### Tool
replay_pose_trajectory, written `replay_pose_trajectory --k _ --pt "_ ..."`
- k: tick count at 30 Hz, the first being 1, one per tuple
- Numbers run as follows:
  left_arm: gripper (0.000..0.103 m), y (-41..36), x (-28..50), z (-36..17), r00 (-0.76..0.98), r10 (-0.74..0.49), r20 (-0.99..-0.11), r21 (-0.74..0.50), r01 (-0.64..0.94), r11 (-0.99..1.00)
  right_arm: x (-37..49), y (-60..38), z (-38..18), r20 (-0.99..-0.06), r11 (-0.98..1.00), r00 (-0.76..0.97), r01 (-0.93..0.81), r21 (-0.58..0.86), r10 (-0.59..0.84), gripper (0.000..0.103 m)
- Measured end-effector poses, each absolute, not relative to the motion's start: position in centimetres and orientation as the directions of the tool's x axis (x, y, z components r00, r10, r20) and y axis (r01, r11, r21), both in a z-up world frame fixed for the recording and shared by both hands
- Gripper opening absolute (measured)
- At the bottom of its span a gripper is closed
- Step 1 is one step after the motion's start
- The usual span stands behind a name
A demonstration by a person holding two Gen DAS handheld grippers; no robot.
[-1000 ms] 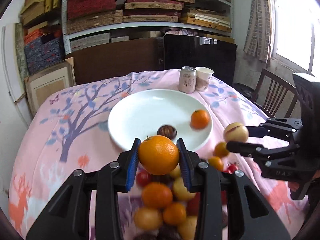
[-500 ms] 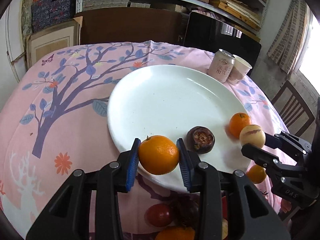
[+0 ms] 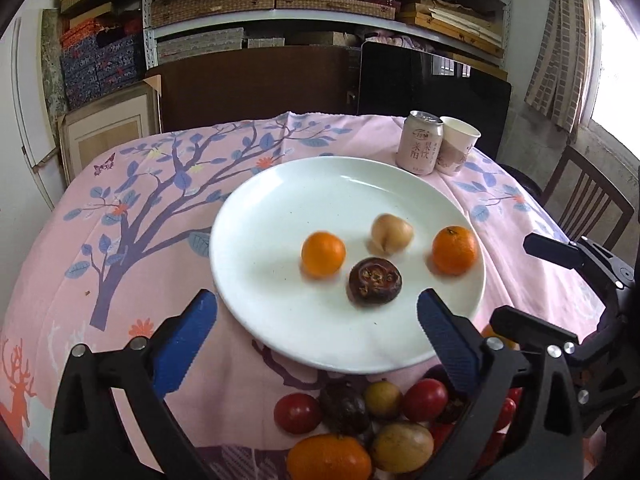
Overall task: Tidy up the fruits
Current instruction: 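Lower the pepino onto the white plate with the right tool while the left tool places the orange there, then grasp a dark purple fruit with the right tool while the left tool grasps another dark fruit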
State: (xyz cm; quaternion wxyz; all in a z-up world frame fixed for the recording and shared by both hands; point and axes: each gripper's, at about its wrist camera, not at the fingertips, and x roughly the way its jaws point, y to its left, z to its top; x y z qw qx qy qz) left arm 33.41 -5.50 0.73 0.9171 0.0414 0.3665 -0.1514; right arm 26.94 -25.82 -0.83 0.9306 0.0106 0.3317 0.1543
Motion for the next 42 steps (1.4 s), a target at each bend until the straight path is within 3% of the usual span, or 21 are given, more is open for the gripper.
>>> replay_pose_trajectory --k 4,10,13,24,33,37,42 --pt "0.099 -4.0 30.6 1.2 0.684 -0.236 -0.69 -0.057 0.274 0.96 23.4 -26.0 -0.2 -0.622 0.951 0.722 -0.275 0.144 0.303 0.099" --pt "0.099 -0.7 23.8 0.8 0.673 -0.228 -0.704 -0.082 0.242 0.967 17.2 -23.3 -0.5 -0.676 0.935 0.677 -0.349 0.055 0.292 0.099" --pt "0.099 0.5 20.1 0.5 0.679 -0.23 -0.697 -0.079 0.246 0.966 15.2 -21.9 -1.4 -0.696 0.925 0.641 -0.368 0.093 0.324 0.099" --pt "0.098 3.4 13.6 -1.7 0.724 -0.05 -0.688 0.172 0.23 0.958 12.9 -15.1 -3.3 -0.726 0.879 0.58 -0.471 0.072 0.37 0.099" --pt "0.098 5.1 15.0 -4.3 0.628 -0.088 -0.773 0.099 0.258 0.961 15.0 -15.1 -4.7 -0.78 0.947 0.612 -0.309 -0.086 0.129 0.1" --pt "0.098 4.3 15.5 -4.7 0.615 -0.08 -0.785 0.12 0.278 0.953 14.9 -17.1 -5.8 -0.837 0.955 0.475 -0.24 0.176 0.273 0.1" --pt "0.098 3.8 16.4 -5.1 0.599 -0.053 -0.799 0.14 0.271 0.952 14.4 -15.8 -5.8 -0.829 0.935 0.469 -0.311 0.167 0.304 0.099"
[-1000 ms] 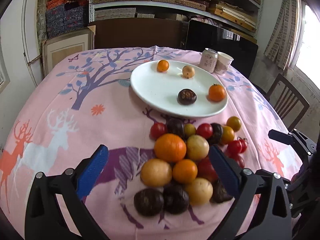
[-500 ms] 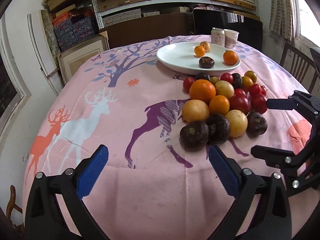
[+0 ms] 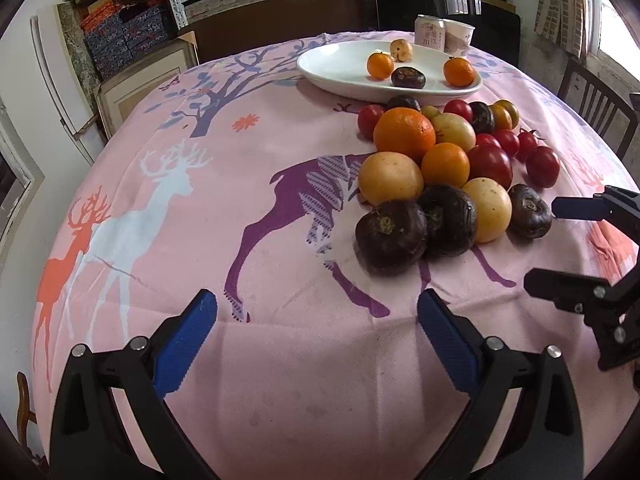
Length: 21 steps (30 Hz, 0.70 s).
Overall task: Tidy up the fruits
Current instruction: 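Grasp a dark purple fruit with the right tool while the left tool grasps another dark fruit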
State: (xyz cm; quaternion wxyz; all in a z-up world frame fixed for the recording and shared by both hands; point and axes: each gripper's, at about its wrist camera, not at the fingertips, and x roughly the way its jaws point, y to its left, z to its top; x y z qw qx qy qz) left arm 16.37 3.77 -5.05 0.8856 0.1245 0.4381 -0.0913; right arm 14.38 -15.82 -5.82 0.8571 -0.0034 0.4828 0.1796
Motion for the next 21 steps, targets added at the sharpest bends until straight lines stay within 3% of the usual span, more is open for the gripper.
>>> replay_pose_trajectory --k 5,8,10,12,16,21 --pt "0.099 3.1 16.4 -5.2 0.603 -0.024 -0.798 0.176 0.271 0.946 16.6 -16.1 -6.0 -0.819 0.955 0.506 -0.25 0.162 0.272 0.1" --pt "0.098 2.6 16.7 -5.2 0.606 -0.013 -0.796 0.19 0.27 0.944 16.5 -16.2 -5.9 -0.81 0.953 0.516 -0.258 0.162 0.277 0.094" --pt "0.099 2.2 17.1 -5.4 0.599 -0.013 -0.801 0.192 0.278 0.941 15.8 -16.3 -5.6 -0.797 0.934 0.505 -0.292 0.205 0.333 0.061" --pt "0.099 1.9 17.6 -5.5 0.592 -0.018 -0.806 0.188 0.286 0.94 15.3 -17.3 -5.5 -0.787 0.934 0.51 -0.265 0.239 0.346 0.045" --pt "0.099 1.5 18.5 -5.6 0.578 -0.056 -0.814 0.151 0.304 0.941 15.3 -20.6 -5.8 -0.746 0.9 0.506 -0.207 0.383 0.433 0.045" --pt "0.099 1.8 19.8 -5.9 0.542 -0.104 -0.834 0.084 0.311 0.947 14.5 -21.9 -5.2 -0.745 0.922 0.545 -0.19 0.338 0.385 0.045"
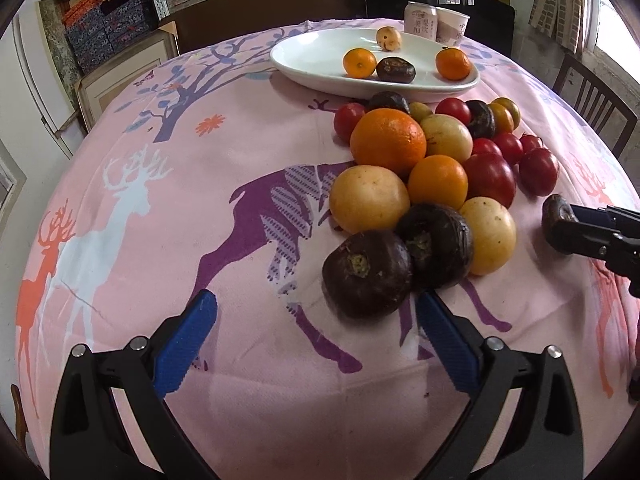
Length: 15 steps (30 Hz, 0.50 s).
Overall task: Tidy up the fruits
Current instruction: 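Grasp a dark purple fruit with the right tool while the left tool grasps another dark fruit, then place both dark purple fruits onto the white plate and open both tools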
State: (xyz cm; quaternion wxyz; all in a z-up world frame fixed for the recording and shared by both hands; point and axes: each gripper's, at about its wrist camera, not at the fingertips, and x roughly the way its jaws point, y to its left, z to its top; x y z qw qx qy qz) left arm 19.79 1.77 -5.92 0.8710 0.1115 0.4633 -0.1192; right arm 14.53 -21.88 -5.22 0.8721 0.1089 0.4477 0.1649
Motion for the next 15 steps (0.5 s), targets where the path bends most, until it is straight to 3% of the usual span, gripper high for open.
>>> replay_pose_trajectory --k 4,5,7,11,15 --pt "0.096 2.2 20.3 -6.2 0.528 -0.149 -0.836 0.017 0.296 0.955 13.6 -21.2 -4.5 -0.772 0.956 0.568 -0.23 0.184 0.286 0.045" --pt "0.09 2.2 20.3 -6.1 0.532 -0.154 -0.833 0.019 0.304 0.952 13.4 -21.3 -4.4 -0.774 0.957 0.569 -0.239 0.166 0.277 0.045" --pt "0.074 2.2 20.2 -5.9 0.542 -0.178 -0.821 0.015 0.332 0.943 13.2 -21.5 -4.5 -0.781 0.955 0.562 -0.255 0.15 0.273 0.045" --pt "0.023 3.3 20.7 -5.4 0.571 -0.172 -0.803 -0.007 0.28 0.96 12.9 -22.1 -4.6 -0.785 0.944 0.536 -0.272 0.186 0.31 0.046" --pt "0.022 3.7 21.1 -5.3 0.568 -0.189 -0.801 -0.03 0.277 0.96 12.6 -22.1 -4.8 -0.789 0.94 0.524 -0.277 0.197 0.32 0.046"
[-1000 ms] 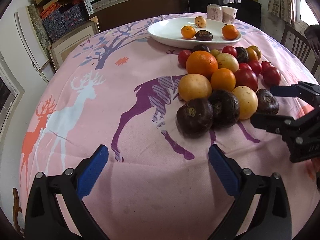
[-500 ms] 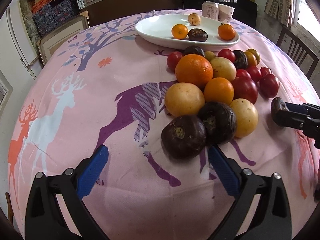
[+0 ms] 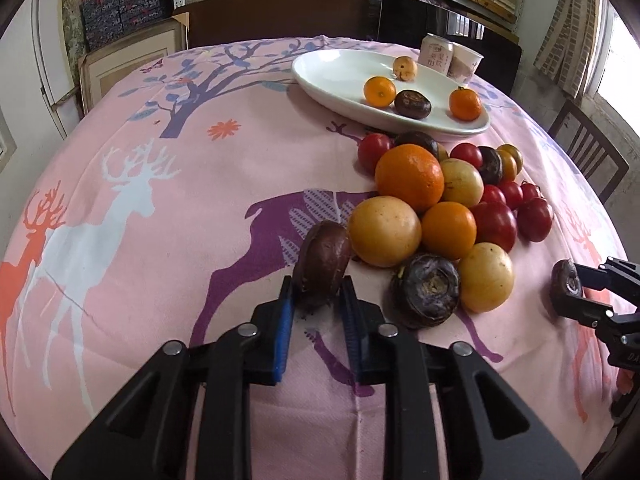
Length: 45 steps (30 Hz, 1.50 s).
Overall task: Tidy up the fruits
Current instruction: 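Place both dark purple fruits onto the white plate and open both tools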
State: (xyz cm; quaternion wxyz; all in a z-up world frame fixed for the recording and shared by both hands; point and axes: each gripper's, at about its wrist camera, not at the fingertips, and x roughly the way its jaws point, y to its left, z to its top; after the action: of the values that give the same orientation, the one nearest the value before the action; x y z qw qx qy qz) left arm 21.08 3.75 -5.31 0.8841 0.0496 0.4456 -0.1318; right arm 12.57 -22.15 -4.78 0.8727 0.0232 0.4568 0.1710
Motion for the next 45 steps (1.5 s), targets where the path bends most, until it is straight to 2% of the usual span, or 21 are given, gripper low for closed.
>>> replay_pose_trajectory --k 5,10,15,22,32,35,40,45 --pt "0.022 2.8 20.4 -5.3 0.595 -0.145 -0.791 0.065 0.317 0.946 12.3 -22.3 -4.7 -0.786 0.945 0.536 -0.273 0.183 0.307 0.046" --pt "0.022 4.2 20.6 -4.8 0.621 -0.14 -0.771 0.031 0.257 0.966 12.2 -22.3 -4.7 -0.787 0.943 0.532 -0.275 0.189 0.313 0.046" --pt "0.022 5.1 19.2 -2.8 0.668 -0.175 -0.723 0.008 0.261 0.965 12.4 -22.1 -4.3 -0.778 0.946 0.55 -0.274 0.174 0.303 0.046" --pt "0.022 4.2 18.9 0.3 0.68 -0.247 -0.69 -0.067 0.28 0.958 12.0 -23.3 0.3 -0.633 0.954 0.714 -0.23 0.191 0.299 0.045" --pt "0.022 -0.3 23.9 3.5 0.719 -0.309 -0.622 -0.075 0.339 0.938 18.1 -24.1 3.2 -0.583 0.97 0.776 -0.216 0.112 0.24 0.045" --pt "0.022 -1.6 27.8 3.2 0.694 -0.32 -0.645 -0.117 0.324 0.939 22.3 -24.0 3.2 -0.587 0.964 0.764 -0.226 0.142 0.266 0.045" --pt "0.022 -3.2 32.8 1.0 0.69 -0.279 -0.668 -0.091 0.297 0.951 28.0 -23.6 0.5 -0.644 0.958 0.71 -0.242 0.156 0.285 0.046" --pt "0.022 -3.3 35.1 -1.6 0.65 -0.244 -0.72 -0.072 0.279 0.958 30.2 -23.8 -1.8 -0.67 0.95 0.674 -0.247 0.19 0.31 0.046"
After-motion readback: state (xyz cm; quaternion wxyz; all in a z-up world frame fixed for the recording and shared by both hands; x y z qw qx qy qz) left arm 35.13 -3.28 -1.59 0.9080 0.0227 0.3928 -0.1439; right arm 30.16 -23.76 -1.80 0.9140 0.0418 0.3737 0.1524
